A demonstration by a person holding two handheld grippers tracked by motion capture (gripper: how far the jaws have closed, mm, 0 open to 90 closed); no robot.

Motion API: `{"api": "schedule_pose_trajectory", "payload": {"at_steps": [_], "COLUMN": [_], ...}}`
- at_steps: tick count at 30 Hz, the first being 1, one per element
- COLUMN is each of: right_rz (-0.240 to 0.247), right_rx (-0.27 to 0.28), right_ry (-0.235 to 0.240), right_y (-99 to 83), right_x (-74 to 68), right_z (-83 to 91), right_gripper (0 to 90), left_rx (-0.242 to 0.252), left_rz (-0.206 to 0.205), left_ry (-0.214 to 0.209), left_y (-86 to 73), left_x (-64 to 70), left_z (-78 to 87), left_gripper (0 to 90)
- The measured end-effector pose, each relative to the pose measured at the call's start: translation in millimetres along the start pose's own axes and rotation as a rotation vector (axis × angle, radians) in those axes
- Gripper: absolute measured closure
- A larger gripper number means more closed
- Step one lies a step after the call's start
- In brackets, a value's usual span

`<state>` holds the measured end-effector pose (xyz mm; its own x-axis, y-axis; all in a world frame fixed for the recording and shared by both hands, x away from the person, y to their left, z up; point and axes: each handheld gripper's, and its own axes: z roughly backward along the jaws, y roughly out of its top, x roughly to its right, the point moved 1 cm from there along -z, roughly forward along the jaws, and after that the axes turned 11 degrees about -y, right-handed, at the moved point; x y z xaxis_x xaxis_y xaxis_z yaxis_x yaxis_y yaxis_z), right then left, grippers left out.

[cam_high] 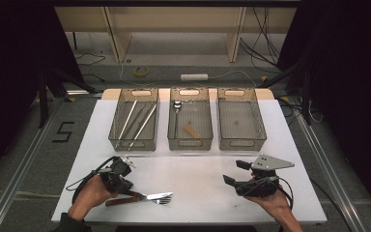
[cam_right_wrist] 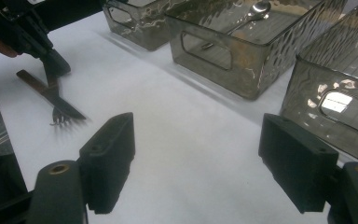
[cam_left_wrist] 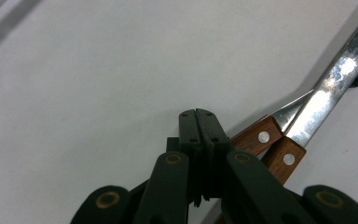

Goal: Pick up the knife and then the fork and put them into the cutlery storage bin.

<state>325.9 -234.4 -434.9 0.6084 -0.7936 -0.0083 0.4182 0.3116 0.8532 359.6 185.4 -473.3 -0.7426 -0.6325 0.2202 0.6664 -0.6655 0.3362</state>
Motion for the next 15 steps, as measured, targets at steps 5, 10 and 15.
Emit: {"api": "schedule_pose_trajectory", "payload": {"at_steps": [5,10,15], "right_rz": [-0.001,-0.001,-0.002], "right_rx": [-0.001,0.000,0.000], "right_ry": [0.002,0.001,0.002], "right_y": [-0.2,0.0,0.0], "right_x": [-0.1,0.3,0.2], "right_z": [-0.6,-0.5,-0.3], "right_gripper": [27.9,27.9,27.9], "left_rx": [0.032,0.049,0.033], "left_rz": [-0.030,-0.083,-0.126], "left_ry": [-0.014,-0.034,-0.033], "left_y": [2.5,2.5,-3.4], "left_x": [4.8,17.1,25.1], "left_z": [10.2,22.0,27.6], "left_gripper": [76.9,53.2,36.7]}}
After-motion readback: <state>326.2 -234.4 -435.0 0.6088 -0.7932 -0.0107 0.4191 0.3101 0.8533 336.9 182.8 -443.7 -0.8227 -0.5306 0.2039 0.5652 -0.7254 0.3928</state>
